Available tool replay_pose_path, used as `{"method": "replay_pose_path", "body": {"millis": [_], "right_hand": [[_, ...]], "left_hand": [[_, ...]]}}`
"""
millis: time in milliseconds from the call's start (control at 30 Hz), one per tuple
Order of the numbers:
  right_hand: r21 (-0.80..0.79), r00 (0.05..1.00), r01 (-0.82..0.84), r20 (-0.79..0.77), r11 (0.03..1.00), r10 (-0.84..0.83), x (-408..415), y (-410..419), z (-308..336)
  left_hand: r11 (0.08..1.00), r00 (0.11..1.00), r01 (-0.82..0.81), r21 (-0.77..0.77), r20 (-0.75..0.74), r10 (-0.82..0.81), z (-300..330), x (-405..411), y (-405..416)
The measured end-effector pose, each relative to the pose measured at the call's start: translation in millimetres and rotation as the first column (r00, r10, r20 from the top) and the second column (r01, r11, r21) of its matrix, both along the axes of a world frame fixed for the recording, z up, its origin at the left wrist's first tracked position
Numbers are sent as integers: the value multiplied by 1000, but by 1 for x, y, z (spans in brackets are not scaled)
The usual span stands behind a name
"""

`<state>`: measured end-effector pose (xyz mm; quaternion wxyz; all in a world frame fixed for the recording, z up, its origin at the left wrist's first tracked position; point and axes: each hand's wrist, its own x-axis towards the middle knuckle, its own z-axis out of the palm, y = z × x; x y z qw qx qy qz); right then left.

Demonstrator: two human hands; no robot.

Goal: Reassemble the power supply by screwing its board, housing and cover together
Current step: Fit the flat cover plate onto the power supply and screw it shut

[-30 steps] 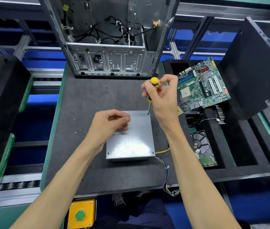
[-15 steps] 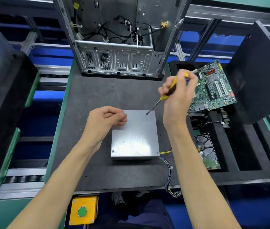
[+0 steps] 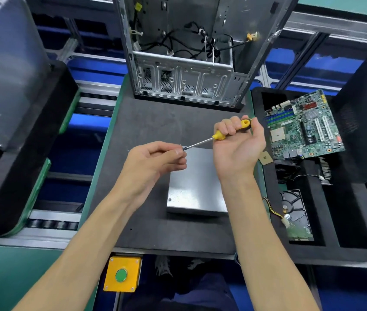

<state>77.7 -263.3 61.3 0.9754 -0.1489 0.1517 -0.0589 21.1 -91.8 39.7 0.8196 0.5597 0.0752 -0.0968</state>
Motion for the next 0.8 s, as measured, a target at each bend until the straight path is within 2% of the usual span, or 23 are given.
{"method": "replay_pose_path", "body": {"millis": [233, 400, 467, 600, 800], "right_hand": [[-32, 1000, 9, 4, 999, -9, -5, 11, 1], [-17, 1000, -6, 7, 1000, 7, -8, 12, 6], [-19, 1000, -8, 15, 1000, 8, -9, 12, 8], [-34, 999, -9, 43, 999, 10, -10, 14, 14], [-11, 999, -21, 44, 1000, 22, -12, 16, 11]], "left_hand": [[961, 983, -165, 223, 119, 142, 4, -1, 1], [878, 944, -225, 422, 319, 88, 14, -2, 5], [880, 940, -210, 427, 337, 61, 18, -1, 7], [929, 954, -161, 334, 295, 59, 22, 0, 10], [896, 945, -174, 408, 325, 36, 23, -4, 7]]}}
